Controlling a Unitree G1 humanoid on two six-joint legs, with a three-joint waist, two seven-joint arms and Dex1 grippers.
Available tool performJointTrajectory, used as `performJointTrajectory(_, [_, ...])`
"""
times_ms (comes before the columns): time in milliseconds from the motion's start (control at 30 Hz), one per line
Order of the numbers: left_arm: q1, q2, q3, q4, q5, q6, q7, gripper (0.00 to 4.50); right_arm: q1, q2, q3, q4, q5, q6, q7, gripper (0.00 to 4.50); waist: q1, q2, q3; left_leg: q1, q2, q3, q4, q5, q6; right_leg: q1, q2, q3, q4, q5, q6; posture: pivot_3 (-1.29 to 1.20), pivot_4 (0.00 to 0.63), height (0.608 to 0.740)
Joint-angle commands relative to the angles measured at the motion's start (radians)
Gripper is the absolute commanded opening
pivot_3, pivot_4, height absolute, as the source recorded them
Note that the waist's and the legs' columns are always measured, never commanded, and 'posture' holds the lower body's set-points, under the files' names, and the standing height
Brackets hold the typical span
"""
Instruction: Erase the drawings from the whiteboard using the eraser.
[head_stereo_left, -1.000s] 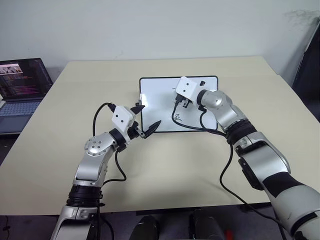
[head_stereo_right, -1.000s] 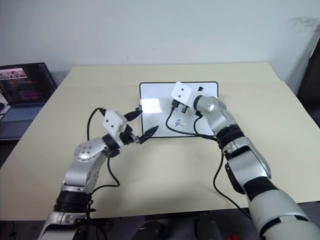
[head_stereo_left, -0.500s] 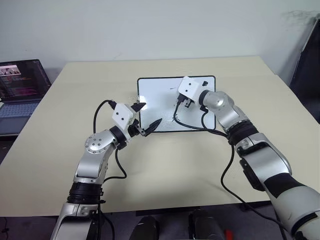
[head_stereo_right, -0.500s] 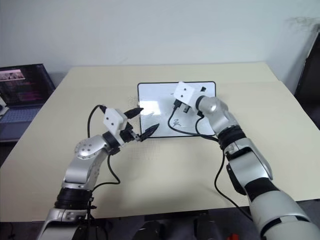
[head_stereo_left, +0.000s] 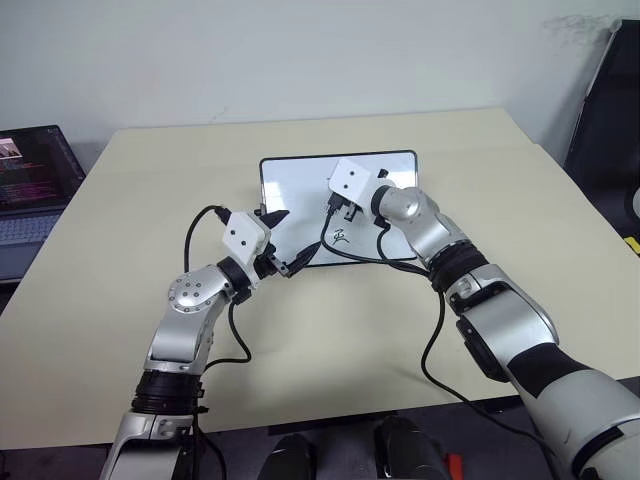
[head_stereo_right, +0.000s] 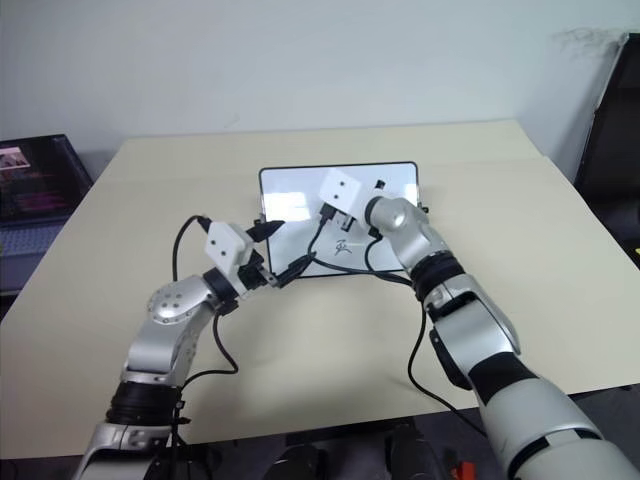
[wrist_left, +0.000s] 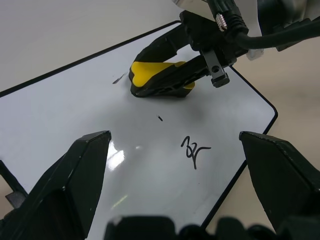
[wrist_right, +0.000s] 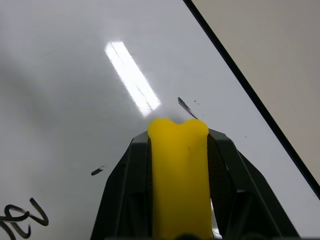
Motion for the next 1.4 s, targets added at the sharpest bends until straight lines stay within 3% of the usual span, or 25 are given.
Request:
performJointTrajectory(33, [0.004, 0.009, 0.02, -0.056, -0.004, -0.005, 0.013, 4.5, -0.022, -0.002, -0.03, -0.121, 0.028, 0.04, 0.032, 1.13, 0.0, 0.0, 0.0, -0.002, 0.0, 0.0, 0.0, 0.0, 0.0, -0.002, 0.0, 0.0, 0.0, 0.0, 0.0, 0.0, 0.15, 0.74])
performJointTrajectory(267, [-0.009, 0.007, 0.015, -0.044, -0.003, -0.005, 0.014, 4.5, -0.032, 0.013, -0.037, -0.198, 0.042, 0.095, 0.032, 1.13, 0.002, 0.0, 0.0, -0.007, 0.001, 0.0, -0.002, 0.0, 0.0, -0.007, -0.001, 0.0, -0.003, 0.0, 0.0, 0.0, 0.15, 0.74])
performJointTrajectory(767, [-0.007, 0.011, 0.014, -0.05, -0.004, 0.001, 0.013, 4.5, -0.093, 0.054, -0.007, 0.119, -0.011, -0.051, -0.068, 1.13, 0.0, 0.0, 0.0, -0.005, 0.001, 0.001, -0.002, 0.0, 0.0, -0.007, 0.0, 0.001, -0.002, 0.0, 0.0, 0.0, 0.15, 0.74])
performJointTrajectory(1400, [-0.011, 0.005, 0.011, -0.045, -0.003, -0.004, 0.02, 4.5, -0.152, 0.075, -0.015, 0.206, -0.006, -0.089, -0.089, 1.13, 0.0, 0.0, 0.0, -0.005, 0.001, 0.001, -0.001, 0.0, -0.001, -0.007, 0.0, 0.001, 0.0, 0.0, 0.0, 0.0, 0.15, 0.74])
